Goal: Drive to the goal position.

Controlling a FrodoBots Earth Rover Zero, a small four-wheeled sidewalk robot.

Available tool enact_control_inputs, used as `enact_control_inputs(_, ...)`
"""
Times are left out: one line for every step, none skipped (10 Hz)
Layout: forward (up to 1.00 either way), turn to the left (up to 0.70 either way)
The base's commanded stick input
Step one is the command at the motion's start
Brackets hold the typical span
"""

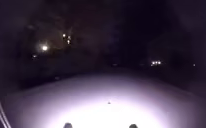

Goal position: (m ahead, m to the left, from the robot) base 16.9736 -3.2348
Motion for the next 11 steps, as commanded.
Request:
enact_control_inputs(0.5, 0.0)
enact_control_inputs(0.5, 0.0)
enact_control_inputs(0.5, 0.0)
enact_control_inputs(0.5, 0.0)
enact_control_inputs(0.5, 0.0)
enact_control_inputs(0.5, 0.0)
enact_control_inputs(0.5, 0.0)
enact_control_inputs(0.5, 0.0)
enact_control_inputs(0.5, 0.0)
enact_control_inputs(0.5, 0.0)
enact_control_inputs(0.5, 0.0)
